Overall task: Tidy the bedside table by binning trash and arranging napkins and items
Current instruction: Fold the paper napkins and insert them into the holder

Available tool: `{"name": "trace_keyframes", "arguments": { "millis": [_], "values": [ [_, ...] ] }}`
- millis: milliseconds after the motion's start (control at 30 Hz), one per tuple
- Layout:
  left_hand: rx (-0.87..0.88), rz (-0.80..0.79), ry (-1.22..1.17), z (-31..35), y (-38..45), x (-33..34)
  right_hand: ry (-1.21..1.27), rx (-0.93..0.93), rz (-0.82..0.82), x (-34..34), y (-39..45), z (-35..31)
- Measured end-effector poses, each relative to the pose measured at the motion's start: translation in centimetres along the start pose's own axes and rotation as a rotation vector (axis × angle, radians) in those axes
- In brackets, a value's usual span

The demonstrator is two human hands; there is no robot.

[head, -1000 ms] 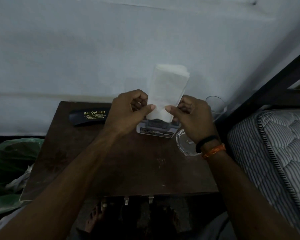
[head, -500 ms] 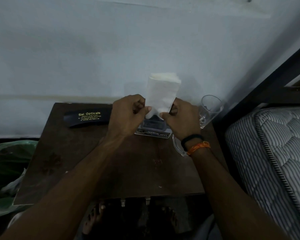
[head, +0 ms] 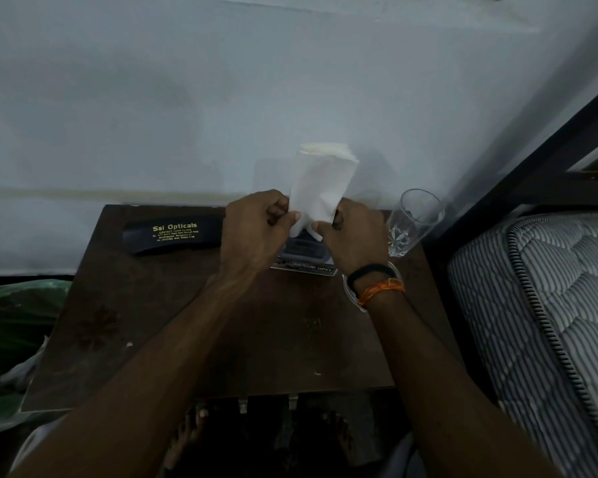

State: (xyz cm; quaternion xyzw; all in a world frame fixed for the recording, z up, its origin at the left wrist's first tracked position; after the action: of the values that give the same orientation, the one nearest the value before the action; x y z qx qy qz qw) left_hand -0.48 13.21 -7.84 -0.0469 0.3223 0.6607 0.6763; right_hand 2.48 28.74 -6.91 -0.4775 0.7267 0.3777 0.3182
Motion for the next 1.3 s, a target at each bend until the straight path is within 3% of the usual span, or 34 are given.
{"name": "trace_keyframes", "arguments": {
  "millis": [167, 467, 667, 1033, 1300],
  "values": [
    [-0.032, -0.008, 0.021, -0.1, -0.1, 0.4, -0.063, -0.032, -0.046, 0.2, -0.2, -0.2],
    [-0.071, -0.036, 0.146, -0.1, 0.0, 0.4, 0.152, 0.075, 0.054, -0.8, 0.4, -0.3],
    [-0.075, -0.058, 0.321, -0.5, 0.1, 0.6, 0.072, 0.036, 0.038, -0.2, 0.3, -0.2],
    [-0.068, -0.051, 0.33, -0.4, -0.1, 0.8, -0.067, -0.006, -0.027, 1.3, 0.1, 0.0],
    [-0.072, -0.053, 0.306, -0.3, -0.1, 0.6, -0.139, 0.0, 0.047, 2.1, -0.2, -0.4]
  ]
}}
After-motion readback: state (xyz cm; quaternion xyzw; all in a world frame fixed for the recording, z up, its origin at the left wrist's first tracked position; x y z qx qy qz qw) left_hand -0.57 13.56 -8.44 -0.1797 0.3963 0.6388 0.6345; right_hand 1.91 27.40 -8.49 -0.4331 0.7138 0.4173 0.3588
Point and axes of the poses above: each hand's wrist, its own y-axis towards the middle knuckle, its own x-axis out of the palm, z = x × y, the point moved 1 cm from there along y, towards the middle knuckle, and after that the axes turned 2 degrees about -y, right-handed, at the moved point
